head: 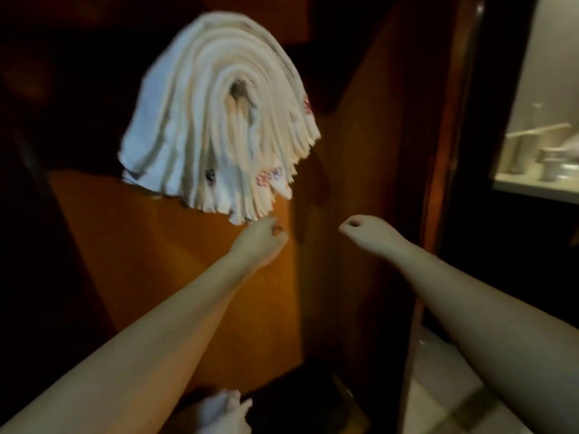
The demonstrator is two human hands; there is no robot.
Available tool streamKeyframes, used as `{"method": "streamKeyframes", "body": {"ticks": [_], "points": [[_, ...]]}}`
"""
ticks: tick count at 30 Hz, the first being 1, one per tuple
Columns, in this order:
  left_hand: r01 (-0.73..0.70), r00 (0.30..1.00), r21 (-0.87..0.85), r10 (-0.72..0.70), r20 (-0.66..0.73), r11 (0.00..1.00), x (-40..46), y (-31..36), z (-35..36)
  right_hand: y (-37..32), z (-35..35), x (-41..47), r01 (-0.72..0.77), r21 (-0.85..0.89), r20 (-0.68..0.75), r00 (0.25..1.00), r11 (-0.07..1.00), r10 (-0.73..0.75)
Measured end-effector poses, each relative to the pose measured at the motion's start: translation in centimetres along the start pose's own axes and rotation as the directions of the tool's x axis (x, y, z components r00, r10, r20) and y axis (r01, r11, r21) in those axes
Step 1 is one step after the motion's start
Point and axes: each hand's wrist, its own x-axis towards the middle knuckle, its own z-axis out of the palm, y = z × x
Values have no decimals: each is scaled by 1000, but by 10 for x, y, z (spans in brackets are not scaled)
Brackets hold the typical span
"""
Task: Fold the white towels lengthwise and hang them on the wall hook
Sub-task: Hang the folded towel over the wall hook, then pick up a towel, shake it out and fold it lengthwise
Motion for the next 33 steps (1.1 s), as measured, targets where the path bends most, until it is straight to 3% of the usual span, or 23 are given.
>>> {"method": "streamKeyframes", "body": {"ticks": [4, 12, 16, 21, 28, 33], "points": [[-7, 960, -41, 18, 281, 999, -37, 17, 90, 72, 10, -72, -95, -97, 61, 993, 991, 101], [-106, 822, -104, 146, 551, 989, -90, 89, 275, 247, 36, -189, -352, -209, 82, 923, 912, 375], [-227, 703, -63, 208, 680, 972, -105, 141, 380, 357, 43, -244, -549, -206, 131, 805, 810, 579], [-216, 599, -12, 143, 788, 976, -124, 194, 512, 490, 48, -305, -722, -197, 176, 639, 663, 749], [-250, 507, 21, 112, 855, 968, -144, 257, 665, 623, 63, -363, -847, -196, 237, 448, 494, 862], [-307, 433, -14, 153, 888, 952, -143, 281, 765, 709, 77, -370, -873, -229, 197, 391, 430, 899]]}}
